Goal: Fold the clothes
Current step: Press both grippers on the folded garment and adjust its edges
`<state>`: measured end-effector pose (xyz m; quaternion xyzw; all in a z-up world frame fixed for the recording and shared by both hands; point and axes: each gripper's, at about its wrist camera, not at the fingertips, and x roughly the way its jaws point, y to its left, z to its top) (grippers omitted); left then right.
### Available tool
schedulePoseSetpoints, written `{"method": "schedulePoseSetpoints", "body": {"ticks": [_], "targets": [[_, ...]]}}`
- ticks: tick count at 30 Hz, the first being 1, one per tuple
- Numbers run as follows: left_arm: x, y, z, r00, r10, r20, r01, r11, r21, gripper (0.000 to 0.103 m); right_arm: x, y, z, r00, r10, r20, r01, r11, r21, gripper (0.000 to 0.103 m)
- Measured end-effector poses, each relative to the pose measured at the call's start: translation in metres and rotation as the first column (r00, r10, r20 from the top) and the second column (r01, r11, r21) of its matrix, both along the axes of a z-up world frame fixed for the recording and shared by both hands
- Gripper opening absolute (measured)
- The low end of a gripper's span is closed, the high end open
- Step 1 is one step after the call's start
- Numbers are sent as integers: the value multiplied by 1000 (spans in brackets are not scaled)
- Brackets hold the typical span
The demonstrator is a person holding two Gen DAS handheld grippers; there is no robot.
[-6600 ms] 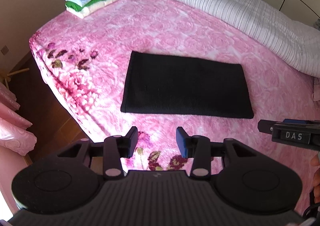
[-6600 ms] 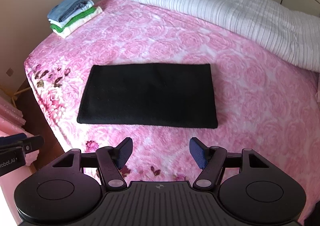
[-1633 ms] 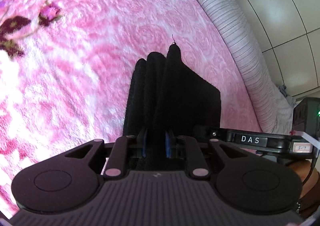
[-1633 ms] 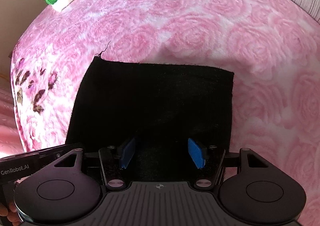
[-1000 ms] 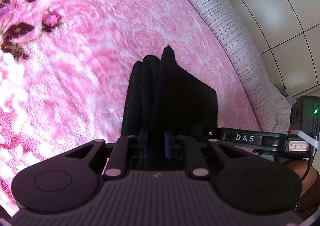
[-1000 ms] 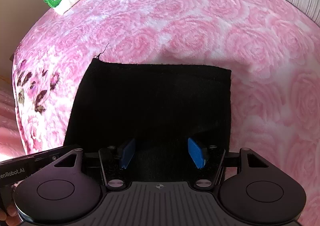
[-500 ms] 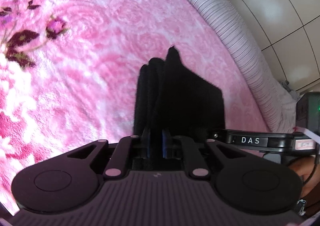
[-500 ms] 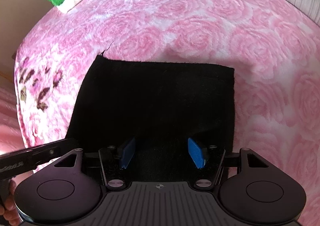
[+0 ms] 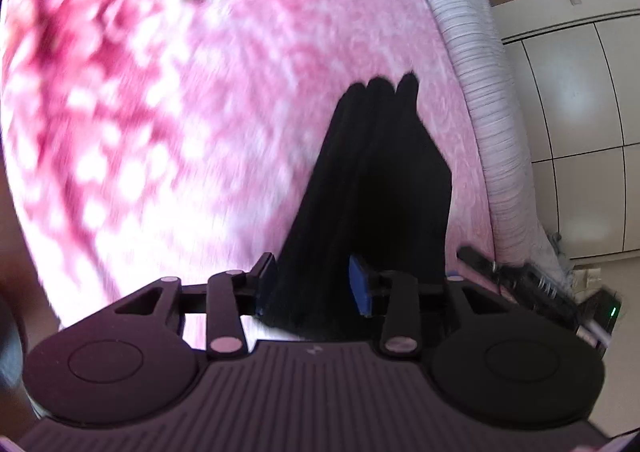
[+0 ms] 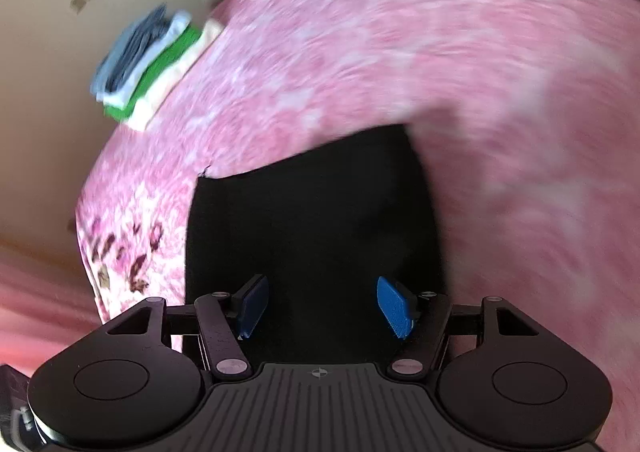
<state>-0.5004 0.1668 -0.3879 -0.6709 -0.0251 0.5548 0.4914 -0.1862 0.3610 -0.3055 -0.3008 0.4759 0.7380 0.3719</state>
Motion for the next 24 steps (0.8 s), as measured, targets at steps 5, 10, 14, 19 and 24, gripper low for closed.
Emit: {"method": "schedulePoseSetpoints", "body": {"ticks": [5, 10, 14, 19, 24], "targets": [[12, 2, -8, 1000, -28, -12, 28, 1000, 3, 33, 49, -24, -9, 995, -97, 17, 98, 991, -88, 65], [11, 7, -1, 997, -58, -44, 60, 997, 40, 10, 58, -31, -16, 988, -146, -57, 137, 982, -130, 39], [8, 3, 1, 998, -40, -39, 41, 999, 35, 9, 41, -33, -8, 995, -97, -14, 95, 993, -77, 39], [15, 9, 3, 990, -89, -110, 90, 996, 10, 10, 47, -64, 1, 999, -41, 36, 41, 999, -1, 39], [21, 12, 22, 966, -143, -215, 139, 990, -36, 13, 42, -105, -5, 973, 107, 205, -125, 989, 76, 43]]}}
